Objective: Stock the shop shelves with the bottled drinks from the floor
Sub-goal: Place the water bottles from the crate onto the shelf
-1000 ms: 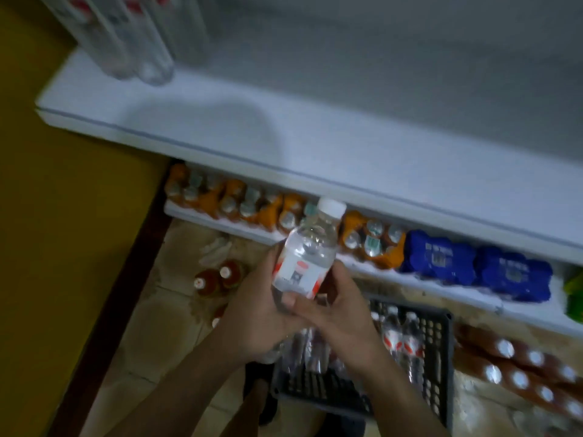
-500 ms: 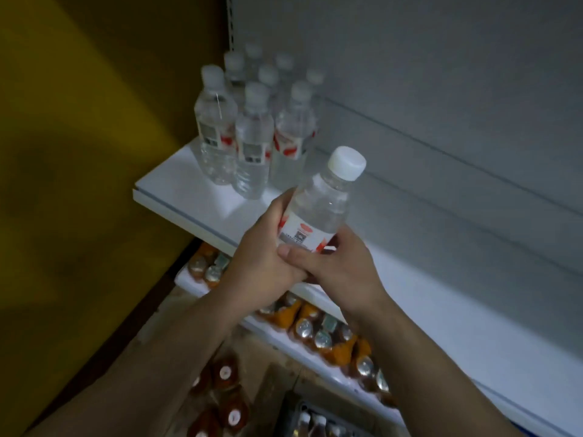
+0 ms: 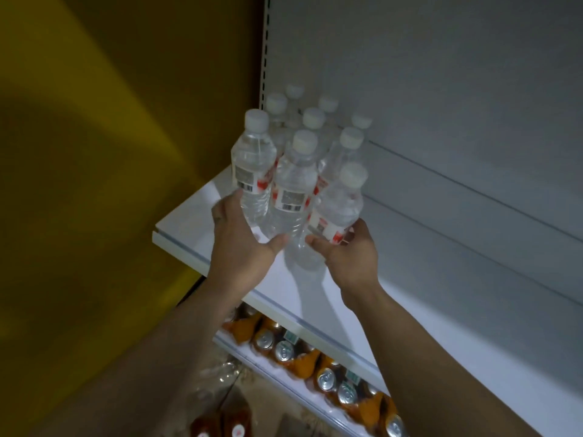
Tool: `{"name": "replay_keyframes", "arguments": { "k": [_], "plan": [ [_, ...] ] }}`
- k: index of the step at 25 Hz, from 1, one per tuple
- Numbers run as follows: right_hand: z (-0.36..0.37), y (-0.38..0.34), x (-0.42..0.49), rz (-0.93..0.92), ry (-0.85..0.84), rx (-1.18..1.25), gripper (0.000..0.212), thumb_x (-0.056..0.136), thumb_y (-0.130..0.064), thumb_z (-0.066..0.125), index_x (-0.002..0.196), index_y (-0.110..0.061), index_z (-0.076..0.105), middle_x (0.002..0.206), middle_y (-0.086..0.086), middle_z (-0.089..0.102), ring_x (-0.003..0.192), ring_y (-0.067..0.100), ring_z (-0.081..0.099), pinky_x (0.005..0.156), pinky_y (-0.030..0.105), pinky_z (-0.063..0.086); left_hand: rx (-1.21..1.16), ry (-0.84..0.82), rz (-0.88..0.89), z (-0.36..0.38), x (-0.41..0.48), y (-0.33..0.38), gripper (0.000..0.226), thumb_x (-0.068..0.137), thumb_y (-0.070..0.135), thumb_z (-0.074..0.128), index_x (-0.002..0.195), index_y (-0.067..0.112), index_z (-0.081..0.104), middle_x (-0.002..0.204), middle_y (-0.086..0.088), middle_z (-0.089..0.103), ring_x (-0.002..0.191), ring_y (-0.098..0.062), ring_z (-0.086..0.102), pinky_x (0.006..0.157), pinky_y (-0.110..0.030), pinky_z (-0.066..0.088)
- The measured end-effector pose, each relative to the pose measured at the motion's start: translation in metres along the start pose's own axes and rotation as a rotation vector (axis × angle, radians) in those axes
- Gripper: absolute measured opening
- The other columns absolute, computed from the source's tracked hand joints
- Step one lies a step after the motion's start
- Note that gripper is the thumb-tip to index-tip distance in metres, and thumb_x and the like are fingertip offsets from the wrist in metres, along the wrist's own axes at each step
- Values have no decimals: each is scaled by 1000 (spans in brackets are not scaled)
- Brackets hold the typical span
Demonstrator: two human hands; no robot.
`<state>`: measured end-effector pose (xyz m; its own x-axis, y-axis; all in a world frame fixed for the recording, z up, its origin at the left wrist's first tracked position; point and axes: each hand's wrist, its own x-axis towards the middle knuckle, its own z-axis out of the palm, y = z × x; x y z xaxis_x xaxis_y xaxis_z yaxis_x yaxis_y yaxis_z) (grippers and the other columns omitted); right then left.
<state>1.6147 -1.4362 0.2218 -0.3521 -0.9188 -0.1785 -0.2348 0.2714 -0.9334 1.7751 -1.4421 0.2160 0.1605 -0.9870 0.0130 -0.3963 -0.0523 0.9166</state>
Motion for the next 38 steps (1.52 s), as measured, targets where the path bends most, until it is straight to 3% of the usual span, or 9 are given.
{"name": "replay_keyframes", "arguments": {
  "k": [4, 8, 11, 19, 24, 28, 31, 36, 38],
  "plan": [
    [7, 1, 11, -8, -2, -7, 54, 76, -15, 84, 111, -25, 44, 99, -13, 61, 94, 13, 63, 80, 26, 53, -9, 75, 13, 5, 22, 0, 108, 62, 29, 90, 147, 27, 23, 145, 0, 28, 135, -16, 27, 100, -31, 36],
    [8, 5, 17, -21, -32, -40, 56, 75, -12, 84, 114, -25, 44, 107, -9, 63, 95, 9, 63, 82, 25, 52, 38, 122, 162, 19, 26, 11, 79, 63, 44, 87, 123, 24, 39, 123, 3, 47, 114, -15, 48, 84, -28, 49],
    [2, 4, 24, -10, -82, -53, 58, 74, -11, 85, 116, -23, 47, 107, -10, 65, 95, 4, 63, 81, 26, 54, 53, 132, 210, 24, 34, 13, 69, 66, 55, 81, 117, 23, 46, 116, 6, 51, 103, -13, 52, 74, -20, 43],
    [3, 9, 25, 12, -67, -26, 61, 70, -13, 87, 115, -24, 47, 110, -7, 65, 101, 10, 64, 89, 35, 57, 183, 181, 239, 22, 43, 10, 67, 74, 62, 69, 119, 17, 49, 119, -1, 53, 104, -18, 52, 78, -28, 41],
    [8, 9, 24, 16, -47, -28, 63, 70, -14, 88, 118, -24, 48, 113, -8, 63, 105, 9, 62, 92, 34, 56, 248, 233, 250, 19, 43, 11, 57, 81, 43, 73, 121, 11, 48, 120, -10, 54, 106, -26, 54, 85, -41, 46],
    [12, 14, 25, 25, -50, -29, 60, 71, -13, 87, 117, -19, 49, 116, -6, 63, 110, 11, 60, 97, 35, 52, 74, 235, 211, 15, 47, 11, 30, 83, 24, 74, 101, 17, 51, 99, -2, 59, 90, -14, 52, 77, -31, 45],
    [17, 18, 25, 10, -29, -30, 56, 74, -13, 85, 115, -19, 48, 118, -5, 62, 113, 12, 58, 97, 31, 50, 14, 232, 253, 13, 49, 0, 18, 85, 19, 72, 91, 18, 54, 92, 0, 61, 86, -14, 56, 75, -34, 50],
    [22, 21, 22, -11, -15, -42, 57, 77, -16, 83, 120, -21, 46, 121, -6, 59, 111, 11, 57, 86, 20, 44, 24, 161, 213, 16, 32, -14, 29, 84, 26, 74, 99, 25, 49, 104, 6, 52, 93, -12, 53, 79, -22, 46],
    [21, 22, 12, 27, -34, -23, 68, 77, -18, 83, 131, -21, 42, 128, -7, 54, 115, 10, 53, 92, 22, 45, 22, 133, 168, 20, 16, -17, 33, 83, 28, 75, 103, 27, 48, 104, 9, 50, 91, -6, 51, 78, -15, 41]
  ]
}}
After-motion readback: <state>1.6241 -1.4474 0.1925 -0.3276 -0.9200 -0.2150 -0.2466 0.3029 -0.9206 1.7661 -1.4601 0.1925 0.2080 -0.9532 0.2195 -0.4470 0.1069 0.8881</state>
